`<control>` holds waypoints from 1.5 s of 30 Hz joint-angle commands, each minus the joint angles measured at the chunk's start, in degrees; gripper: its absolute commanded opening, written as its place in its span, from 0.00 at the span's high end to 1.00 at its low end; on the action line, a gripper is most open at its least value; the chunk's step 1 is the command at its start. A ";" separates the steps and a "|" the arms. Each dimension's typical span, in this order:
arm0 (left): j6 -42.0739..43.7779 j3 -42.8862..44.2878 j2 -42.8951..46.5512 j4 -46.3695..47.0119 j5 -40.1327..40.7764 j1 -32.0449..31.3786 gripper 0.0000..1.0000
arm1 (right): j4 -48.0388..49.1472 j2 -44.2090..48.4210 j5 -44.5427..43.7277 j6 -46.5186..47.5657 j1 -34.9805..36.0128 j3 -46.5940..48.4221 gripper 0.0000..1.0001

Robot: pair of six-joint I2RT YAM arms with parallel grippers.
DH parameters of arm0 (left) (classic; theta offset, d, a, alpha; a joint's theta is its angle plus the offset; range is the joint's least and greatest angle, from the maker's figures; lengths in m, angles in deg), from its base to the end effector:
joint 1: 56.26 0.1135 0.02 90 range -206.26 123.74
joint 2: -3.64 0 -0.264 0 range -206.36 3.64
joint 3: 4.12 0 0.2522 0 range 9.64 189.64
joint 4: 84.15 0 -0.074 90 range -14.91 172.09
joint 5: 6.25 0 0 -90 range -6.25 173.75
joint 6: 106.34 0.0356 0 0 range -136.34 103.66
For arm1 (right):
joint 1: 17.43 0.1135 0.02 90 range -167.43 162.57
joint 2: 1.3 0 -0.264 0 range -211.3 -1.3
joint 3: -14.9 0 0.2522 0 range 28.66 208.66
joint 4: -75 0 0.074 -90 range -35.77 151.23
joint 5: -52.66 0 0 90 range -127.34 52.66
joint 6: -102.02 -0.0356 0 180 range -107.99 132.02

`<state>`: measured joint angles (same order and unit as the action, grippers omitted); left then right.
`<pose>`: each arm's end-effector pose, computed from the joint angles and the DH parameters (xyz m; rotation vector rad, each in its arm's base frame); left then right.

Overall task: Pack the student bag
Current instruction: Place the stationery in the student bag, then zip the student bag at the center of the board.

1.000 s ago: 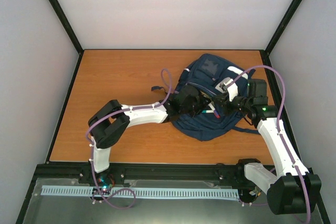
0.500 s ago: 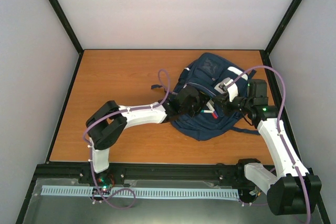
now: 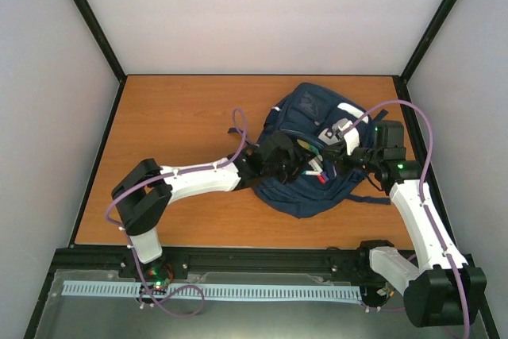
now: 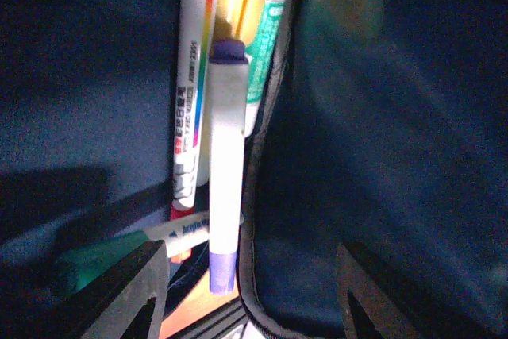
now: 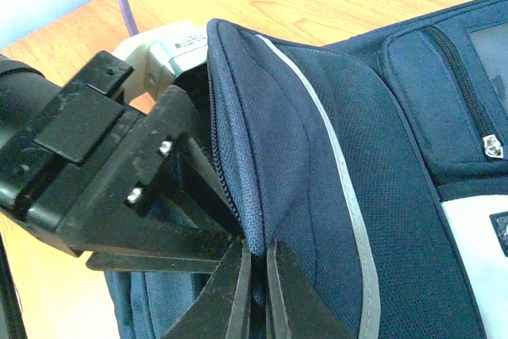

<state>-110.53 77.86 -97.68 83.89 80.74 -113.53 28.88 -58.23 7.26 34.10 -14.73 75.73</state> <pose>0.2165 -0.3404 0.2319 -0.7801 2.4573 -1.4216 0.1997 0.0344 0.2851 -0.8282 1.9813 0.6967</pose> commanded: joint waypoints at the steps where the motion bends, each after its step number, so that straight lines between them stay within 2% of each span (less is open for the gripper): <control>1: 3.57 -0.03 5.17 -2.21 2.56 -0.18 0.40 | 1.37 1.10 1.80 1.27 -0.06 1.53 0.97; 5: 4.77 -0.63 6.54 -2.91 4.26 -0.20 0.49 | 1.28 0.87 1.85 1.33 -0.06 1.54 0.97; 8: 4.97 -0.64 7.19 -4.98 4.80 -0.26 0.69 | 1.29 0.85 1.79 1.31 -0.06 1.45 0.97; 12: 6.84 -0.75 9.00 -9.63 4.89 -0.25 0.72 | 1.28 0.82 1.76 1.42 -0.01 1.45 0.97; 14: 9.64 -1.17 10.77 -12.76 5.57 -0.29 0.65 | 1.19 0.80 1.81 1.50 -0.02 1.45 0.97; 19: 19.49 -2.40 18.29 -23.95 11.98 0.07 0.36 | 0.99 0.29 2.29 2.06 -0.06 1.32 0.97; 22: 25.43 -3.59 22.86 -30.82 15.68 1.16 0.23 | 0.48 -0.71 2.89 2.59 -0.06 1.42 0.97; 24: 27.69 -5.68 25.22 -32.73 13.58 3.36 0.18 | -0.21 -1.61 2.88 2.58 -0.03 2.01 0.97; 27: 29.97 -10.30 28.02 -30.47 6.91 8.19 0.18 | -3.15 -3.56 3.06 3.30 -0.06 4.42 0.97; 30: 33.01 -13.42 28.20 -25.80 1.45 10.43 0.19 | -5.90 -5.13 2.03 5.16 0.05 6.62 0.97; 33: 35.61 -13.62 25.43 -23.47 -2.32 11.04 0.24 | -8.24 -6.22 -0.92 8.27 0.37 7.47 0.96; 36: 37.02 -15.22 22.56 -16.46 -6.65 11.09 0.30 | -10.79 -7.32 -3.60 11.47 0.62 7.77 0.93; 41: 37.42 -15.76 18.31 -9.64 -9.80 11.13 0.36 | -12.41 -8.02 -6.38 14.64 1.53 6.26 0.91; 45: 36.87 -14.25 15.02 -8.20 -9.50 11.13 0.42 | -11.39 -7.35 -8.98 15.77 3.35 3.88 0.90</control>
<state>-74.93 61.76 -80.36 70.34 73.11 -102.49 17.49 -66.16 2.69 46.52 -12.83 81.63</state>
